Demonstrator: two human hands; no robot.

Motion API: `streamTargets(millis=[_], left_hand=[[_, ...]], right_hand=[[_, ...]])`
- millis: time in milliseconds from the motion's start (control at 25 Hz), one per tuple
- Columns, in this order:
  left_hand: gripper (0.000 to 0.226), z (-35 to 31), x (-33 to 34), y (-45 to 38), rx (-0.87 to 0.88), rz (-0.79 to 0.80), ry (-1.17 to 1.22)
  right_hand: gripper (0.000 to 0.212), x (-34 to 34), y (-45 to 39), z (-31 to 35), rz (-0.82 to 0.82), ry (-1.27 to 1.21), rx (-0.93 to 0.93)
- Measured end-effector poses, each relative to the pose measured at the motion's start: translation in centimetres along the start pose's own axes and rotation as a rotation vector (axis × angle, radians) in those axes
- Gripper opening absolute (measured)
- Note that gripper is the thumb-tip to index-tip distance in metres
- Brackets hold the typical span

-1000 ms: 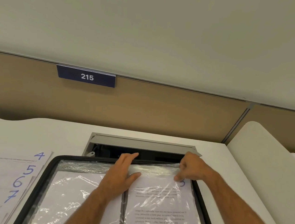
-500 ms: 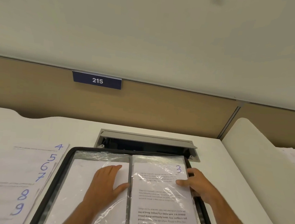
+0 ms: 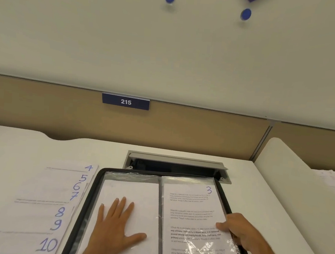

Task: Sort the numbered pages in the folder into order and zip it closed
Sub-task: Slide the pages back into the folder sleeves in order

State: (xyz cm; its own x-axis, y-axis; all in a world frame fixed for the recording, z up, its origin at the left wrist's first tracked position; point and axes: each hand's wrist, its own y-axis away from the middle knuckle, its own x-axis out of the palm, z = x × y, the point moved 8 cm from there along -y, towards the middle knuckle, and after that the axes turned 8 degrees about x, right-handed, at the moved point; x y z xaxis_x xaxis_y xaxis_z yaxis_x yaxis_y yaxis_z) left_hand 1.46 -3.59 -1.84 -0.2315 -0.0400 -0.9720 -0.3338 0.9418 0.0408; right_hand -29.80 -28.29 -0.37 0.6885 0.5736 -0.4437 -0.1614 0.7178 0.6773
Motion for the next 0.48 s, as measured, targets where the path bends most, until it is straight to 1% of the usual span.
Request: streamTargets(millis=[40, 80, 240, 320, 360, 400, 480], left_hand=[[0.101, 0.3, 0.7, 0.5, -0.002, 0.092, 0.019], [0.098, 0.8, 1.3, 0.8, -0.015, 0.128, 0.017], [0.092, 2.3, 3.1, 0.9, 0.01, 0.138, -0.022], [0.092, 2.2, 2.7, 1.0, 0.014, 0.149, -0.078], [0.096, 1.9, 1.6, 1.3, 0.012, 0.175, -0.09], [0.104, 1.7, 0.8, 1.3, 0.015, 0.191, -0.048], [0.129, 1.4, -1.0, 0.7, -0.04, 0.16, 0.074]], right_hand=[[0.024, -0.1, 0.4, 0.1, -0.009, -0.021, -0.007], [0.023, -0.3, 1.0, 0.3, -0.021, -0.047, -0.015], [0.018, -0.9, 4.0, 2.7, -0.039, -0.127, -0.077], [0.016, -1.0, 6.1, 4.5, -0.037, -0.167, -0.124], [0.015, -0.8, 7.3, 5.5, -0.029, -0.188, -0.149], [0.013, -0.5, 8.5, 6.6, -0.02, -0.198, -0.175], [0.012, 0.5, 10.4, 8.7, 0.006, -0.205, -0.228]])
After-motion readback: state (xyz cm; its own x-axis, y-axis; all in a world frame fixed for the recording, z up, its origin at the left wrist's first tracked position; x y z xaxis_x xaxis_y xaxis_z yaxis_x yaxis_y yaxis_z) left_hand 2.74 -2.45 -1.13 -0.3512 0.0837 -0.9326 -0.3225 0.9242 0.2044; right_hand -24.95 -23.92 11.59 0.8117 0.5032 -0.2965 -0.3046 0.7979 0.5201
